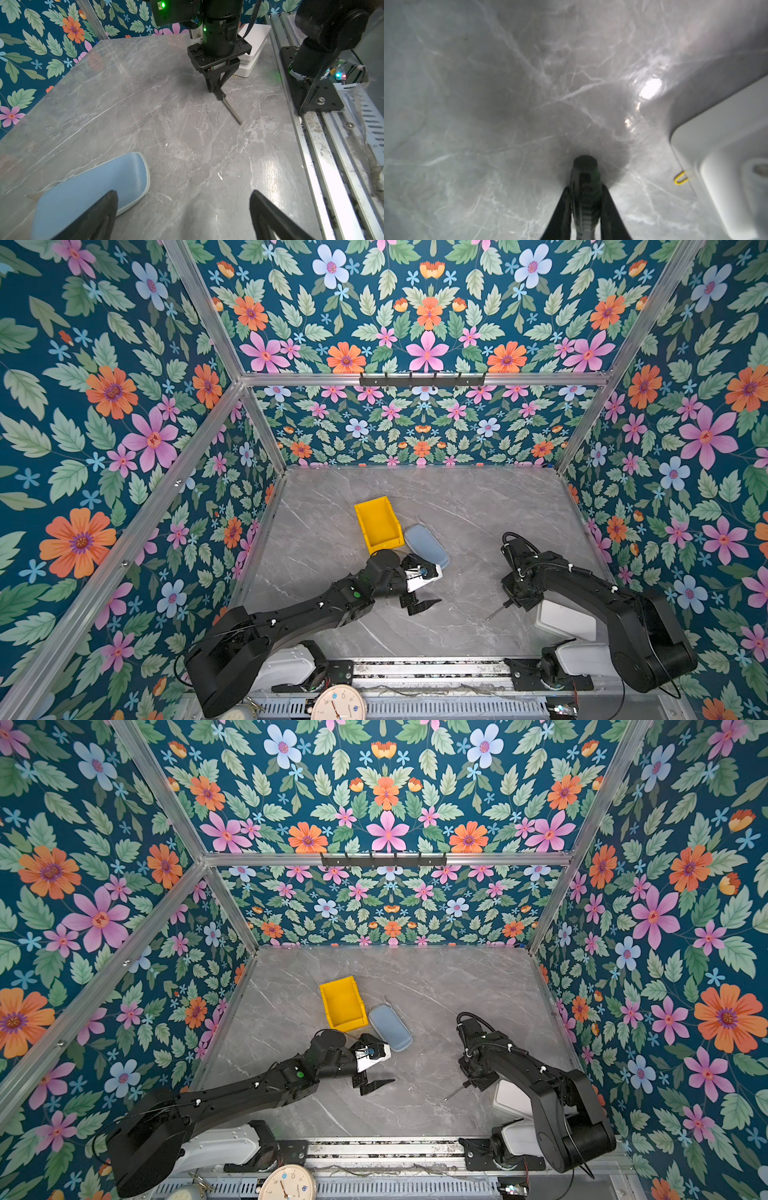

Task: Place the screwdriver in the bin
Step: 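Close the right gripper on the screwdriver handle and lift it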

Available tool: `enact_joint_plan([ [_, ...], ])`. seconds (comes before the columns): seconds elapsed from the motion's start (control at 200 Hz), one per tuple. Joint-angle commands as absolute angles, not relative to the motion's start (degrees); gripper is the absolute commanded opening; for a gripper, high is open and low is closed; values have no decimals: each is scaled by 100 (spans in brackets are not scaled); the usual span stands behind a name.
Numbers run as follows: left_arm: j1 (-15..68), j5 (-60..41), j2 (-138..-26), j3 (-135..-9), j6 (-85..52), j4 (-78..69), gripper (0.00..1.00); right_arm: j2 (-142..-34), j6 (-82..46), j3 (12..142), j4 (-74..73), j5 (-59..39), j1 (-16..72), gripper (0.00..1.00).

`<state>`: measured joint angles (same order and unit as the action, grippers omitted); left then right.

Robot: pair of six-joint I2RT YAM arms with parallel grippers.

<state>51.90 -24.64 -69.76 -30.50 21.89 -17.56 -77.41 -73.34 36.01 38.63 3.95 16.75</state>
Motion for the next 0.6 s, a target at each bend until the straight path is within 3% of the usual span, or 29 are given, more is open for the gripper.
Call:
enact_joint_plan([
  [0.0,5199,-2474,-6997,-3048,2108,-1945,100,-7789,-7399,3487,3753,404,1614,14],
  [0.16,5203,-2477,-6988,-2990,1949,-2112,100,-7727,-7281,3454,3693,405,1604,7],
  [0.39,5201,-2451,-7026,-2979,1572,-2328,100,-7231,-6953,3480,3649,611,1607,4],
  [0.595,5177,-2605,-7343,-3193,621,-2698,100,-6518,-5796,3533,3133,947,1610,3],
])
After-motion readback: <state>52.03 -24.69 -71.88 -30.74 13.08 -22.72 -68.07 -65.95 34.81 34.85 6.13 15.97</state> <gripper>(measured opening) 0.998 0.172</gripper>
